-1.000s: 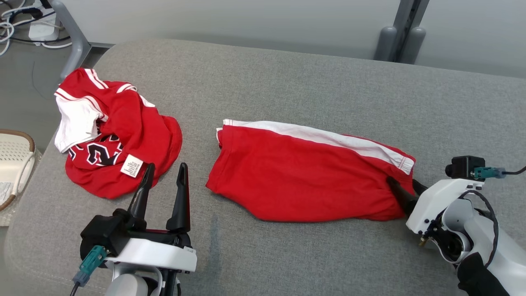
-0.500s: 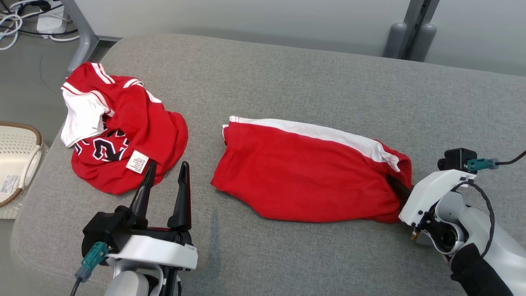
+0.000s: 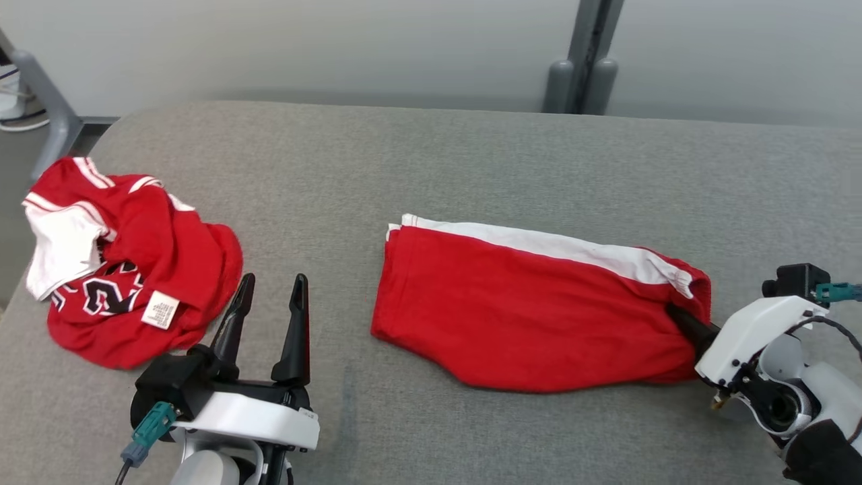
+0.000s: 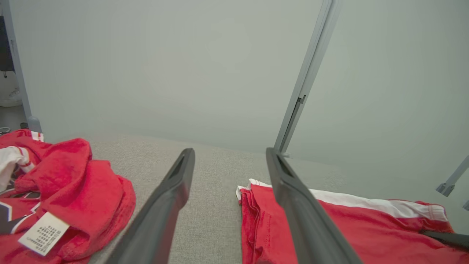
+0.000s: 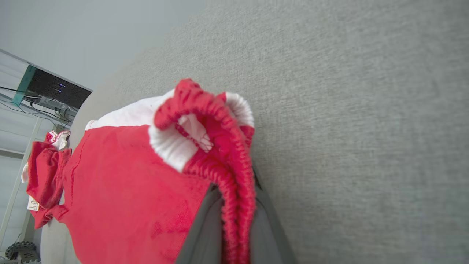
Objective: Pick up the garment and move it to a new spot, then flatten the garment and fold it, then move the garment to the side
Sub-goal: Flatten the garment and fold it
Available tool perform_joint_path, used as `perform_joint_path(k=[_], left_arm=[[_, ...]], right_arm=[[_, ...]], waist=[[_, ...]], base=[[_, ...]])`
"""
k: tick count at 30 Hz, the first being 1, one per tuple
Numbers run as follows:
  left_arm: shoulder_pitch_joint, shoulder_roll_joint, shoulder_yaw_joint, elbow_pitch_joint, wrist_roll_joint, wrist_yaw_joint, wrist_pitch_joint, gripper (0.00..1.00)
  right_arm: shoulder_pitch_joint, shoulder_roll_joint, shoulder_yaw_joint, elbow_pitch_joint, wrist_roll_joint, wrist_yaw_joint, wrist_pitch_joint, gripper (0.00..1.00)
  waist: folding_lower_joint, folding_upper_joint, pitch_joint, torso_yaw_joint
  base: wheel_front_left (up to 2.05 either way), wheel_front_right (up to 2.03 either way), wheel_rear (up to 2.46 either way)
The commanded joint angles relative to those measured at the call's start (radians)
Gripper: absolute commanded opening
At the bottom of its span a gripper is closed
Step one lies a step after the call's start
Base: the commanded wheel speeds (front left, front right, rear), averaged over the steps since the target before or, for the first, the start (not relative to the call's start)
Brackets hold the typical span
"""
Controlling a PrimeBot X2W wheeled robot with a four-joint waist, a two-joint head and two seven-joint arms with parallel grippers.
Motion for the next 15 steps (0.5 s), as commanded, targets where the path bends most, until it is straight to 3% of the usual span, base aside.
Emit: perform_joint_path(k=[1, 8, 15], left_arm=[[0.002, 0.003, 0.003, 0.002, 0.007, -0.004, -0.002, 1.0], [-0.01, 0.004, -0.002, 0.015, 0.003, -0.007, -0.002, 0.98], [-0.014, 0.003, -0.015, 0.032, -0.013, -0.009, -0.002, 1.0]], right_arm=[[0.016, -0.018, 0.0, -0.011, 0.014, 0.0, 0.01, 0.0], [0.029, -0.086, 0.003, -0.075, 0.07, 0.0, 0.055, 0.0], [0.016, -0.055, -0.045, -0.178, 0.218, 0.0, 0.135, 0.0]], waist=[[0.0, 0.0, -0.019, -0.041], [0.0, 0.0, -0.022, -0.1], [0.0, 0.0, -0.032, -0.085]], base=[[0.0, 0.0, 0.0], [0.0, 0.0, 0.0], [0.0, 0.0, 0.0]])
